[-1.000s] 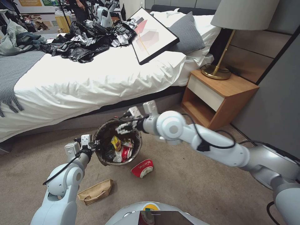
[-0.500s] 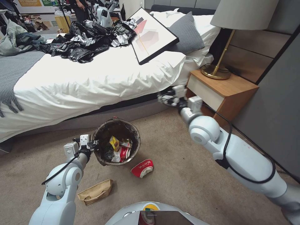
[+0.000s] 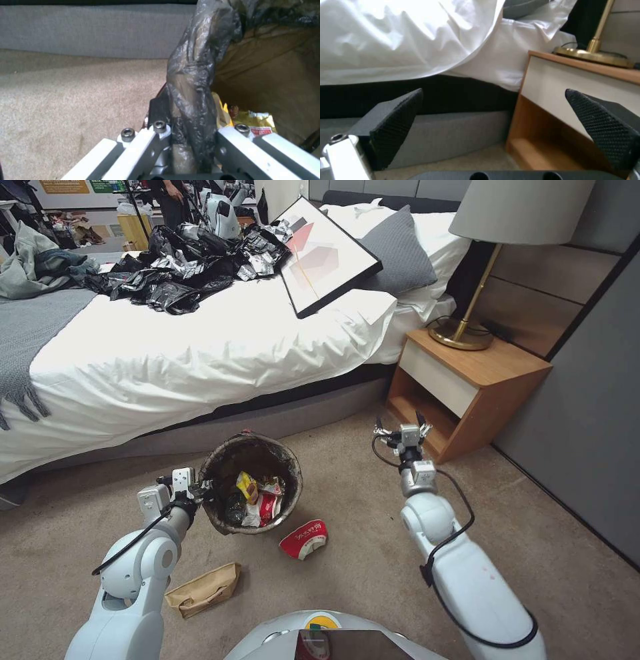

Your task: Pick up the trash bin, then pick up the garbage from the floor and place it into the trash bin.

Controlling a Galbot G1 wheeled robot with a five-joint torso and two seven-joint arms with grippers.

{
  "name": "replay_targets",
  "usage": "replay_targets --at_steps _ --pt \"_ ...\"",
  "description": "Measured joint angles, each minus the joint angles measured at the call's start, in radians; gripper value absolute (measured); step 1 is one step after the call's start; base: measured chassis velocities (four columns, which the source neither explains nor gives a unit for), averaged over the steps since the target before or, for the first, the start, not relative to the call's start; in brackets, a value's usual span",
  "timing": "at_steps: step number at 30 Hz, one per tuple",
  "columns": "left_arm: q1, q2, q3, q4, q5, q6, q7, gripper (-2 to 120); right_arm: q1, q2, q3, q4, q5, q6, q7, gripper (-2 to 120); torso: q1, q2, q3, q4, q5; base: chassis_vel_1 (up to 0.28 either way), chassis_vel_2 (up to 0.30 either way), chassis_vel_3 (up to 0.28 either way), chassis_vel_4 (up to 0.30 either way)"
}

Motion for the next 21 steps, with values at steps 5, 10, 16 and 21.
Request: replay_targets --at_steps 5,10,16,21 --pt "0.009 0.001 0.000 -0.007 0.004 0.000 0.009 0 -0.046 0.024 0.035 0.022 -0.022 0.040 -0.021 100 0.000 0.000 0.000 -0.0002 -0.0003 0.000 0.000 0.000 0.000" --pt "0.019 0.010 -0.001 -0.027 0.002 0.000 0.009 0 -0.073 0.028 0.067 0.045 -0.035 0.041 -0.022 100 0.000 0.000 0.000 -0.0004 -0.0002 0.000 0.000 0.000 0.000" --pt "0.024 0.018 -0.005 -0.034 0.004 0.000 0.010 0 -0.080 0.029 0.078 0.049 -0.033 0.034 -0.021 100 0.000 0.000 0.000 -0.0004 0.0000 0.000 0.000 0.000 0.000" --pt "0.026 0.018 -0.008 -0.034 0.005 0.000 0.011 0 -0.073 0.027 0.076 0.049 -0.031 0.027 -0.020 100 0.000 0.000 0.000 -0.0003 0.0000 0.043 0.041 0.033 0.045"
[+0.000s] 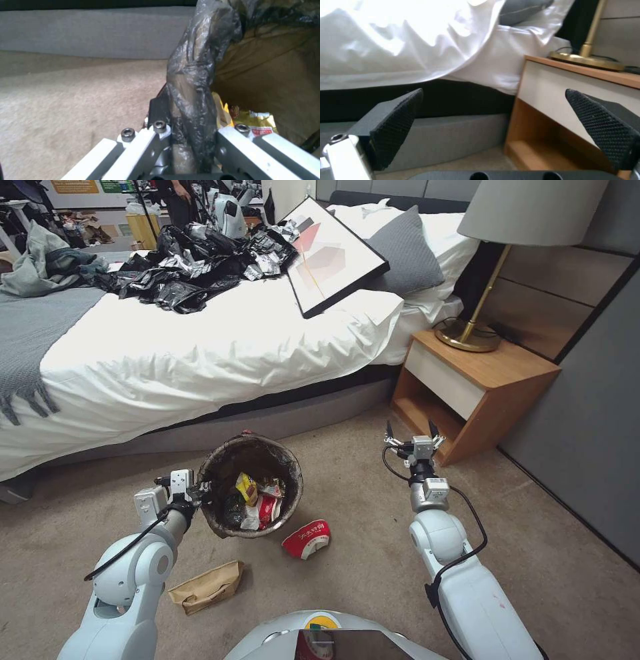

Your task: Pick up the trash bin, then pick up the garbage from the floor and place it into the trash bin.

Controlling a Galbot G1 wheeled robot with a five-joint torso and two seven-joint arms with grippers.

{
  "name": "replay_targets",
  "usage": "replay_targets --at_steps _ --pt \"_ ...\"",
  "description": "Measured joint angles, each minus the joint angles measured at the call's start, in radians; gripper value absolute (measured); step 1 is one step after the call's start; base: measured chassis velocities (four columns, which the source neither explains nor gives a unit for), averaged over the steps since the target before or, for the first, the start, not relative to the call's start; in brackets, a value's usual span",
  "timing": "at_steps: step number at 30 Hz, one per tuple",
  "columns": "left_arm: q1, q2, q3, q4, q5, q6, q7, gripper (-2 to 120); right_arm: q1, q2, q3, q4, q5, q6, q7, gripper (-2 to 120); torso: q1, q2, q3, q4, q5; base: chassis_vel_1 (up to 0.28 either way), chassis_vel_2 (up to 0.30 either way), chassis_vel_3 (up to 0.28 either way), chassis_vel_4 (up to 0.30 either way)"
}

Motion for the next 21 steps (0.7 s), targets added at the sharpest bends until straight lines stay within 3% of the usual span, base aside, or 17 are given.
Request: replay_targets --at_steps 16,18,19,21 --pt "0.000 -0.005 -0.010 0.005 0.002 0.000 0.000 0 -0.008 -0.004 -0.024 0.000 0.019 -0.036 0.009 100 0.000 0.000 0.000 0.0002 0.0001 0.059 0.053 0.057 0.056" --pt "0.000 -0.003 -0.010 0.011 0.025 -0.003 0.012 0 -0.020 -0.021 -0.077 0.069 0.242 -0.175 0.060 100 0.000 0.000 0.000 0.0003 0.0002 0.013 0.029 0.015 0.024" --pt "0.000 -0.003 -0.010 0.011 0.025 -0.003 0.012 0 -0.020 -0.021 -0.077 0.069 0.242 -0.175 0.060 100 0.000 0.000 0.000 0.0003 0.0002 0.000 0.000 0.000 0.000" --pt "-0.001 -0.004 -0.010 0.013 0.035 -0.003 0.015 0 -0.011 -0.053 -0.135 0.159 0.507 -0.328 0.155 100 0.000 0.000 0.000 0.0000 0.0000 0.000 0.000 0.000 0.000"
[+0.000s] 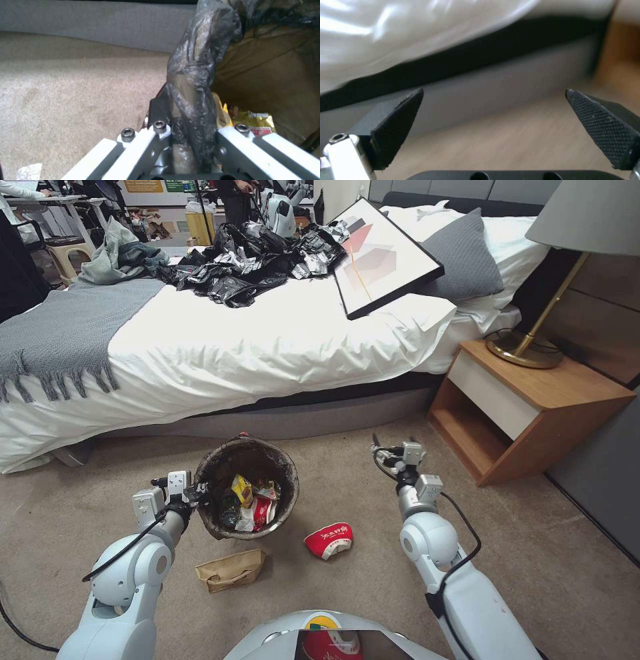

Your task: Pick up the trash bin, then pick up the garbage from the floor and place it into the trash bin.

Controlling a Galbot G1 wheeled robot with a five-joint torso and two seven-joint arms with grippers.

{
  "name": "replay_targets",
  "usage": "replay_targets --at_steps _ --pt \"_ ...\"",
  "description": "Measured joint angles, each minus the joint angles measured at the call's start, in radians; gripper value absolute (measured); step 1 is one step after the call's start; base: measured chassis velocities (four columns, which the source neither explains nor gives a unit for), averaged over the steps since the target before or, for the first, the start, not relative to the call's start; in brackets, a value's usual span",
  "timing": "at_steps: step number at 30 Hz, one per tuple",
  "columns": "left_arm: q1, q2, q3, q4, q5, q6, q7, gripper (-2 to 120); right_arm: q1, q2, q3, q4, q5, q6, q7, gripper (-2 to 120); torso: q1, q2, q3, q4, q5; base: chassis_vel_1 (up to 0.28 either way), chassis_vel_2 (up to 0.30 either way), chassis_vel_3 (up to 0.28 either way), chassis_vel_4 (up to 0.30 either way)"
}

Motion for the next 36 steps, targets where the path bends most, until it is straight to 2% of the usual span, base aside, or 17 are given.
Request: replay_targets --at_steps 1,2,4,5,6,7,9,10,12,13,18,20,26,31,34,36 --pt "0.000 0.000 0.000 0.000 0.000 0.000 0.000 0 0.000 0.000 0.000 0.000 0.000 0.000 0.000 100 0.000 0.000 0.000 0.0000 0.0000 0.000 0.000 0.000 0.000" --pt "0.000 -0.003 0.001 0.002 0.004 0.000 0.001 0 0.027 -0.023 -0.031 0.052 0.163 -0.100 0.074 100 0.000 0.000 0.000 -0.0003 0.0000 0.000 0.000 0.000 0.000" --pt "0.001 -0.008 0.003 0.006 0.009 -0.002 0.001 0 0.088 -0.045 -0.070 0.103 0.404 -0.235 0.204 100 0.000 0.000 0.000 -0.0003 -0.0002 0.000 0.000 0.000 0.000" --pt "0.001 -0.008 0.003 0.006 0.009 -0.002 0.001 0 0.088 -0.045 -0.070 0.103 0.404 -0.235 0.204 100 0.000 0.000 0.000 -0.0003 -0.0002 0.000 0.000 0.000 0.000" --pt "0.002 -0.011 0.003 0.009 0.013 -0.002 0.002 0 0.142 -0.044 -0.092 0.119 0.583 -0.306 0.326 100 0.000 0.000 0.000 0.0001 0.0000 0.000 0.000 0.000 0.000" --pt "0.002 -0.011 0.003 0.009 0.013 -0.002 0.002 0 0.142 -0.044 -0.092 0.119 0.583 -0.306 0.326 100 0.000 0.000 0.000 0.0001 0.0000 0.000 0.000 0.000 0.000" --pt "0.004 -0.014 0.003 0.010 0.017 -0.004 0.002 0 0.221 -0.017 -0.117 0.101 0.854 -0.371 0.488 100 0.000 0.000 0.000 0.0001 -0.0002 0.000 0.000 0.000 0.000" --pt "0.004 -0.014 0.003 0.010 0.017 -0.004 0.002 0 0.221 -0.017 -0.117 0.101 0.854 -0.371 0.488 100 0.000 0.000 0.000 0.0001 -0.0002 0.000 0.000 0.000 0.000" --pt "0.005 -0.015 -0.001 0.010 0.018 -0.005 0.002 0 0.271 0.026 -0.141 0.035 1.004 -0.381 0.559 100 0.000 0.000 0.000 0.0003 -0.0001 0.000 0.000 0.000 0.000" --pt "0.006 -0.016 -0.003 0.009 0.018 -0.005 0.002 0 0.281 0.045 -0.145 0.005 1.035 -0.372 0.568 100 0.000 0.000 0.000 0.0002 -0.0001 0.000 0.000 0.000 0.000" --pt "0.007 -0.021 -0.004 0.006 0.021 -0.005 0.002 0 0.280 0.119 -0.134 -0.076 1.034 -0.320 0.570 100 0.000 0.000 0.000 0.0001 -0.0001 0.000 0.000 0.000 0.000" --pt "0.007 -0.023 -0.004 0.007 0.023 -0.005 0.002 0 0.259 0.153 -0.117 -0.103 0.987 -0.290 0.566 100 0.000 0.000 0.000 0.0000 -0.0001 0.000 0.000 0.000 0.000" --pt "0.001 -0.027 0.006 0.019 0.029 -0.006 0.005 0 0.199 0.188 -0.077 -0.123 0.913 -0.273 0.552 100 0.000 0.000 0.000 -0.0001 0.0000 0.000 0.000 0.000 0.000" --pt "-0.002 -0.030 0.013 0.031 0.032 -0.009 0.007 0 0.158 0.181 -0.060 -0.124 0.859 -0.298 0.536 100 0.000 0.000 0.000 -0.0001 0.0001 0.000 0.000 0.000 0.000" --pt "-0.006 -0.030 0.018 0.039 0.037 -0.013 0.010 0 0.115 0.117 -0.112 -0.137 0.720 -0.375 0.489 100 0.000 0.000 0.000 -0.0001 0.0000 0.000 0.000 0.000 0.000" --pt "-0.007 -0.030 0.019 0.040 0.037 -0.013 0.011 0 0.108 0.097 -0.133 -0.140 0.707 -0.393 0.484 100 0.000 0.000 0.000 -0.0002 0.0002 0.000 0.000 0.000 0.000"
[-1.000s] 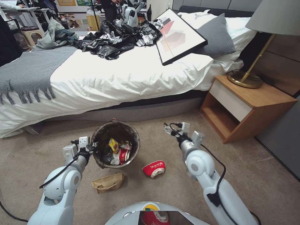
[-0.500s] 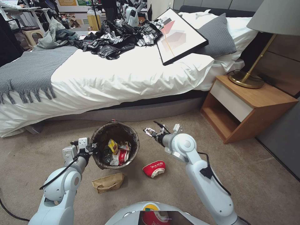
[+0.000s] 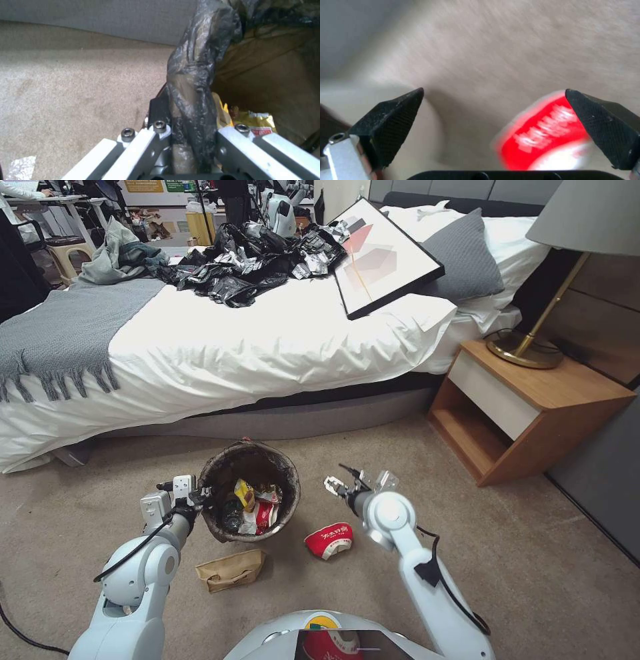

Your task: Pick up the trash bin, then pick up the garbage from the floor and place it into the trash bin.

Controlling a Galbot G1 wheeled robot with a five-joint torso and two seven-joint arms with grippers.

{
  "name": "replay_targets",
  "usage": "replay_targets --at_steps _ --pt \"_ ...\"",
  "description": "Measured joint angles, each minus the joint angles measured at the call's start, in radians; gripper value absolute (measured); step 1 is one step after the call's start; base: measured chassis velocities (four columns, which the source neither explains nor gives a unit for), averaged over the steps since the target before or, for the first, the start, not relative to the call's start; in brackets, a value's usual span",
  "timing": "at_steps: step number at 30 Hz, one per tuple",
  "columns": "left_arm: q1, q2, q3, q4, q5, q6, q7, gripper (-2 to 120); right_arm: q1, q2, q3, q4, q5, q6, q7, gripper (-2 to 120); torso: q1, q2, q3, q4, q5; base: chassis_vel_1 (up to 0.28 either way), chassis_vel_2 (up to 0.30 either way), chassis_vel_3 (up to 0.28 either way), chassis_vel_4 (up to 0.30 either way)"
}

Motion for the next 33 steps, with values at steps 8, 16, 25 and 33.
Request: replay_targets --at_steps 8,16,25,33 --pt "-0.002 -0.003 -0.007 0.008 -0.001 -0.007 0.005 0 0.028 -0.173 -0.180 -0.040 -0.061 -0.092 -0.009 100 0.000 0.000 0.000 0.0002 0.0000 0.000 0.000 0.000 0.000" --pt "0.002 -0.012 -0.010 0.008 -0.002 -0.010 0.008 0 0.085 -0.208 -0.273 -0.086 -0.059 -0.098 -0.008 100 0.000 0.000 0.000 0.0001 -0.0002 0.000 0.000 0.000 0.000" --pt "0.001 -0.015 -0.019 0.010 -0.003 -0.015 0.009 0 0.166 -0.219 -0.409 -0.194 -0.179 -0.112 -0.053 100 0.000 0.000 0.000 0.0004 0.0000 0.000 0.000 0.000 0.000" --pt "-0.009 -0.031 -0.017 0.022 0.000 -0.020 0.014 0 0.313 -0.320 -0.698 -0.235 -0.410 -0.111 -0.120 100 0.000 0.000 0.000 0.0002 -0.0001 0.000 0.000 0.000 0.000"
